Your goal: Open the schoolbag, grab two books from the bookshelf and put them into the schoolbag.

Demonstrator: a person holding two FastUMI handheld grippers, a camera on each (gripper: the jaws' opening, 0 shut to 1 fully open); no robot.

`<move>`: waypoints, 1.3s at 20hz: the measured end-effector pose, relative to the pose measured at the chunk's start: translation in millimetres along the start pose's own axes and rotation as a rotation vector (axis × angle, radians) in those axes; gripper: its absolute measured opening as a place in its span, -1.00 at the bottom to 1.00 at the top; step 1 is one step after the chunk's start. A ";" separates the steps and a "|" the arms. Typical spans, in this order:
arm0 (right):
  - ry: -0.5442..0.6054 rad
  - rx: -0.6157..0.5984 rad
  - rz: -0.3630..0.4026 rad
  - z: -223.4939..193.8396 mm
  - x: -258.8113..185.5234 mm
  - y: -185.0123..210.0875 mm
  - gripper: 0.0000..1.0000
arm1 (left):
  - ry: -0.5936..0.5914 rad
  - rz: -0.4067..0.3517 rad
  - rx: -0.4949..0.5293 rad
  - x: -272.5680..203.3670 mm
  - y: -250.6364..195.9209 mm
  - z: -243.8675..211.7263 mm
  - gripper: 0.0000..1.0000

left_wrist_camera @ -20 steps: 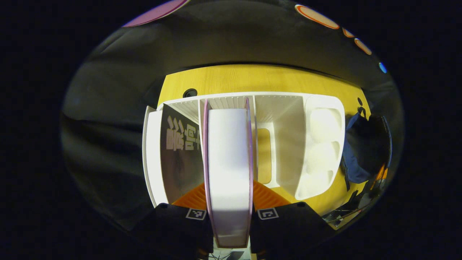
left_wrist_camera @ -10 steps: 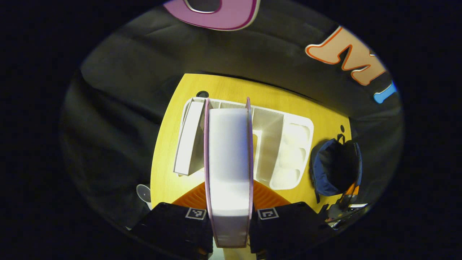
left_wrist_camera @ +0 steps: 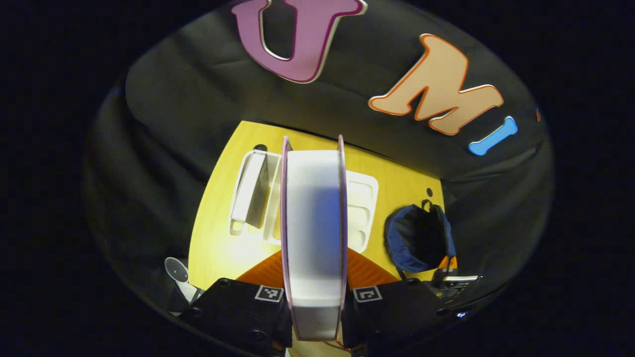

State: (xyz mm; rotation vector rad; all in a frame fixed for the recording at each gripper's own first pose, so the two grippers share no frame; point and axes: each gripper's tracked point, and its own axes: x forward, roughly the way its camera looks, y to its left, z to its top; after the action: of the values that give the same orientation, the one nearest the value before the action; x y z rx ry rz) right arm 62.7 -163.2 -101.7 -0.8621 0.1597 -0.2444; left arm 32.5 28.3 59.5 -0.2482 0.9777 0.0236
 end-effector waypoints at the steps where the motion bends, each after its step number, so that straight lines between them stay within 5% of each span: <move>1: -0.001 0.000 0.001 0.5 -0.7 -0.6 -0.93 | -0.002 -0.039 -0.004 1.8 -13.1 -1.6 -0.27; 12: -0.004 0.044 0.014 3.2 4.7 -2.0 -0.95 | 0.007 -0.445 -0.021 91.6 -155.8 -22.7 -0.27; 21: -0.008 0.077 0.007 3.1 6.3 -6.8 -0.92 | -0.013 -0.612 -0.001 191.4 -234.9 -71.7 -0.29; 26: -0.022 0.101 -0.002 3.9 3.8 -11.4 -0.93 | -0.025 -0.705 -0.109 226.9 -267.3 -84.3 -0.28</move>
State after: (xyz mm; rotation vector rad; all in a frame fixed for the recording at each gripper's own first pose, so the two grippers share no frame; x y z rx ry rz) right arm 65.6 -168.6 -90.6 -0.7649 0.1255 -0.2425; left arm 125.9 -270.6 -119.3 -0.6800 0.8221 -0.5640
